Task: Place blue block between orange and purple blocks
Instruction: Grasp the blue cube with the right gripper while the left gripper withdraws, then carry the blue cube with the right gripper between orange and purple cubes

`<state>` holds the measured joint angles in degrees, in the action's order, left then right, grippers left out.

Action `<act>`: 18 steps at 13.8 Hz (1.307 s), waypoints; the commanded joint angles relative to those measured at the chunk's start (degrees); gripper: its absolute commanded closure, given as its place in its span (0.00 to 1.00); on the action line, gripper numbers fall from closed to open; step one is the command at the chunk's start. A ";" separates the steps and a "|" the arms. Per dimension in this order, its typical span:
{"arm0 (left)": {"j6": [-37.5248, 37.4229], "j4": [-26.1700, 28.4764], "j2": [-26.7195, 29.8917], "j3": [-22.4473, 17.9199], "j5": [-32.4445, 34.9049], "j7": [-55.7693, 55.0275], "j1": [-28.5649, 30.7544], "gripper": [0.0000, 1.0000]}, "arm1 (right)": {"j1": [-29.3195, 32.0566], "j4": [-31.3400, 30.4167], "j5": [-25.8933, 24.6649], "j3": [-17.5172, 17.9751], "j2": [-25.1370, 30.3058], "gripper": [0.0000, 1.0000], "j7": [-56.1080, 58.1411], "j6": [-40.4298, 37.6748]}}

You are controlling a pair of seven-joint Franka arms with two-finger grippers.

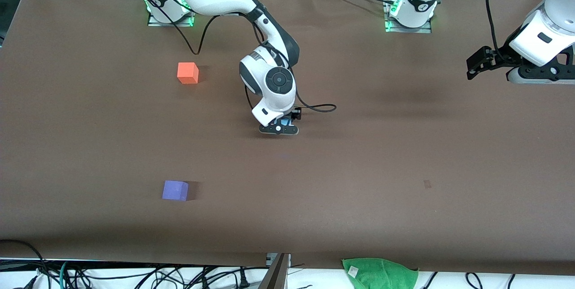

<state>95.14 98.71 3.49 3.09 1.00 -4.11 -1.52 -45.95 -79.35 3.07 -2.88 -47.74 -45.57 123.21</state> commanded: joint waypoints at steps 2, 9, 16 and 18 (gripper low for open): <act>-4.43 -7.31 -4.90 0.69 -1.35 0.07 0.64 0.00 | -0.10 -0.11 -0.96 -0.02 -0.16 0.40 -2.16 0.18; -5.22 -7.31 -4.90 1.75 -1.26 0.51 1.33 0.00 | 8.40 -0.63 -0.70 -0.81 6.41 0.56 7.76 -8.85; -4.87 -7.31 -4.98 1.66 -1.26 0.51 1.60 0.00 | 21.94 -29.76 1.40 -5.12 23.38 0.56 30.00 1.11; -4.87 -7.40 -4.98 1.57 -1.26 0.51 1.60 0.00 | 22.40 -38.22 1.41 -5.82 25.49 0.56 30.19 8.68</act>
<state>91.21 93.12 -0.65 4.36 1.00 -4.10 -0.57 -23.19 -106.16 3.74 -8.81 -27.22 -16.22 124.65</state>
